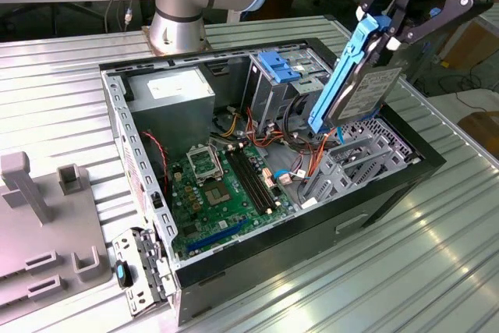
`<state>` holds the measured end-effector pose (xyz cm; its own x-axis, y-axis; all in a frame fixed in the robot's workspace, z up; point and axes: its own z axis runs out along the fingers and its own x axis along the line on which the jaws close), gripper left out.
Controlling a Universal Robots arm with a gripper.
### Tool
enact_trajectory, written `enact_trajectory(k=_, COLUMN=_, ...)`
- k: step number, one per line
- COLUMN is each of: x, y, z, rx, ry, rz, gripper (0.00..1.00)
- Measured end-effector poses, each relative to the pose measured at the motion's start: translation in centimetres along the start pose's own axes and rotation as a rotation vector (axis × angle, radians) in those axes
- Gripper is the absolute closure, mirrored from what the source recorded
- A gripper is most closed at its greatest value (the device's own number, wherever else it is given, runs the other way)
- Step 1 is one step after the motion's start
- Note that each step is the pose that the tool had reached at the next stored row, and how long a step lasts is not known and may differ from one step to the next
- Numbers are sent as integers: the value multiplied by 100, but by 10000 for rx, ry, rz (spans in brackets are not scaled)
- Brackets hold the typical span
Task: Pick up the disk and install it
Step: 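Pick up the disk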
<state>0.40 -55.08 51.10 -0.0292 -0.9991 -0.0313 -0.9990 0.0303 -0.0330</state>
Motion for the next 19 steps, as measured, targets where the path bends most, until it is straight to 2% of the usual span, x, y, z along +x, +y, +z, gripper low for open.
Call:
enact_trajectory(k=2, x=32, y=-26, z=13, rx=0, ry=4, rz=0, gripper=63)
enact_trajectory(k=4, x=76, y=-87, z=35, rx=0, ry=12, rz=-1, gripper=63)
enact_trajectory(k=5, x=86, y=-142, z=51, rx=1, ry=18, rz=-1, gripper=63)
enact_trajectory(k=7, x=98, y=-311, z=94, rx=1, ry=48, rz=-1, gripper=63)
enact_trajectory(k=10, x=112, y=-439, z=130, rx=1, ry=59, rz=-2, gripper=63)
enact_trajectory(k=11, x=135, y=-479, z=163, rx=2, ry=57, rz=-3, gripper=63)
enact_trajectory(k=12, x=158, y=-481, z=199, rx=1, ry=56, rz=-1, gripper=63)
enact_trajectory(k=15, x=168, y=-482, z=266, rx=1, ry=59, rz=-1, gripper=63)
enact_trajectory(k=17, x=169, y=-529, z=339, rx=3, ry=61, rz=65, gripper=63)
enact_trajectory(k=19, x=170, y=-532, z=378, rx=4, ry=62, rz=95, gripper=63)
